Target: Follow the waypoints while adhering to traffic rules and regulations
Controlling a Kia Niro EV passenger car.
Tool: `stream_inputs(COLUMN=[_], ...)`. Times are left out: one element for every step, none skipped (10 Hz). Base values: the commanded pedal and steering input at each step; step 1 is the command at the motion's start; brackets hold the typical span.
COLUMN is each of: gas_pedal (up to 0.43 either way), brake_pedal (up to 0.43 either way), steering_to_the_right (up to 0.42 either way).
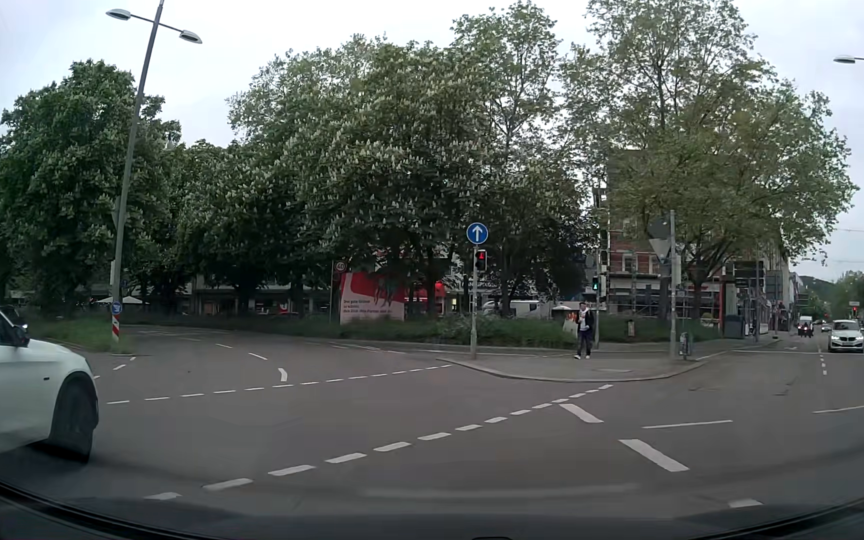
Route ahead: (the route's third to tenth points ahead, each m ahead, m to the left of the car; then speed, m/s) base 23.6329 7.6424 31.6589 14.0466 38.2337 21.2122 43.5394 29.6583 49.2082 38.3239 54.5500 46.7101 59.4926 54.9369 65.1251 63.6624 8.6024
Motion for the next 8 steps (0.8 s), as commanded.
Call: stream_inputs(gas_pedal=[0.169,0.169,0.169,0.169,0.157,0.157,0.157,0.157], brake_pedal=[0.0,0.0,0.0,0.0,0.0,0.0,0.0,0.0], steering_to_the_right=[-0.055,-0.058,-0.06,-0.067,-0.075,-0.088,-0.099,-0.104])
